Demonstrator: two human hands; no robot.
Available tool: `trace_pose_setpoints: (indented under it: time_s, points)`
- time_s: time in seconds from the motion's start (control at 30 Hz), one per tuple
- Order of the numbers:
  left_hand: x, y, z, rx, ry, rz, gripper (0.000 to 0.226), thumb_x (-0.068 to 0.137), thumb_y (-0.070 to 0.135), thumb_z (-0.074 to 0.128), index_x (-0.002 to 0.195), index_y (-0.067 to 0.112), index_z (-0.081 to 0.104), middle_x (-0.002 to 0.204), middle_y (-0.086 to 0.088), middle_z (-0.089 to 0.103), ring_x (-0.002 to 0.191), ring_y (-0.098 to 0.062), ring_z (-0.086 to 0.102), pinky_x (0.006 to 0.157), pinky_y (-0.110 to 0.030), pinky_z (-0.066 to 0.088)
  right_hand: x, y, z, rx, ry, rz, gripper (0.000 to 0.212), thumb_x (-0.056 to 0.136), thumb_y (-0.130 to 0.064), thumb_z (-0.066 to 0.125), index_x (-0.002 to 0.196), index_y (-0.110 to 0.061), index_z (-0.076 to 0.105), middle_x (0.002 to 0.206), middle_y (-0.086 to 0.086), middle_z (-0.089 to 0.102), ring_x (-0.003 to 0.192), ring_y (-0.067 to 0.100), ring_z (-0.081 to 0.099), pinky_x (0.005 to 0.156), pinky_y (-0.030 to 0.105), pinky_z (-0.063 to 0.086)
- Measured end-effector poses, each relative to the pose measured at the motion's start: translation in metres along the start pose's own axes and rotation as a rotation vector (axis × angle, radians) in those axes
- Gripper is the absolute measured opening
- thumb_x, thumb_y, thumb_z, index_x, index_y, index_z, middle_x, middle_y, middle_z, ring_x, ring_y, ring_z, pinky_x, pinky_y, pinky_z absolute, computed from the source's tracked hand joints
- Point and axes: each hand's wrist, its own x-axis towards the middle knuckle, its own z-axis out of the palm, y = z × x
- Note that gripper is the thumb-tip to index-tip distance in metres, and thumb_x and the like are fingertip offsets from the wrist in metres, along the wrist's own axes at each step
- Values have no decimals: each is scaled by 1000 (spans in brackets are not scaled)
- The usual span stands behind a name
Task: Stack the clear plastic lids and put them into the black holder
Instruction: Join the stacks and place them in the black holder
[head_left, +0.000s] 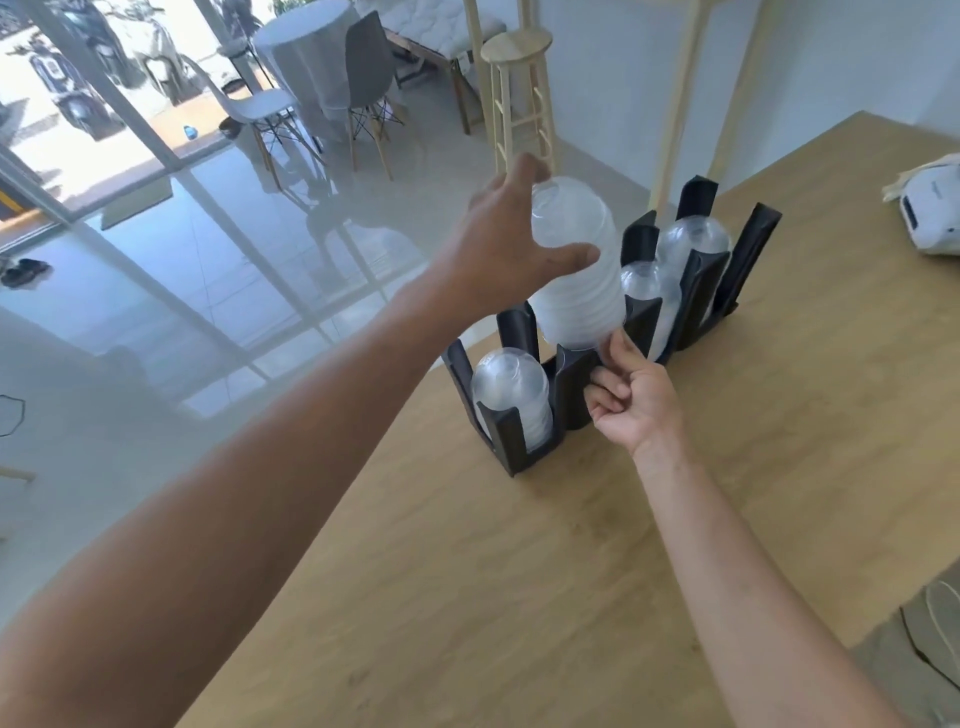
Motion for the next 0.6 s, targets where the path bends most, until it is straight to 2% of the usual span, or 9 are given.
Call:
trace_pose_setpoints:
  time_s: [0.1,0.37,0.5,0.6]
  points:
    - [5,-8,8,34,-74,-22,79,76,58,87,134,22,46,133,0,57,115,-16,43,88,-30,35,8,6,-7,48,34,29,12,107,-23,59,106,-21,71,93,-8,69,38,4,34,36,16,22]
    - [16,-16,34,184,-296,-32,79,86,55,80,142,14,43,141,-11,58,124,-30,53,91,-37,41,22,21,-34,181,188,136,23,107,-26,61,87,-16,69,71,-8,58,36,4,33,36,16,24]
    - [19,-15,44,254,-358,-59,71,90,56,74,138,14,44,129,-9,62,116,-32,56,99,-51,49,29,26,-43,203,297,166,18,104,-24,65,89,-16,68,70,-9,56,38,4,32,37,17,26]
    - [19,-16,52,286,-394,-79,67,88,54,74,133,14,45,114,-6,61,103,-30,58,94,-51,51,34,29,-48,171,393,175,11,102,-23,68,92,-18,68,74,-9,58,42,4,33,40,17,27]
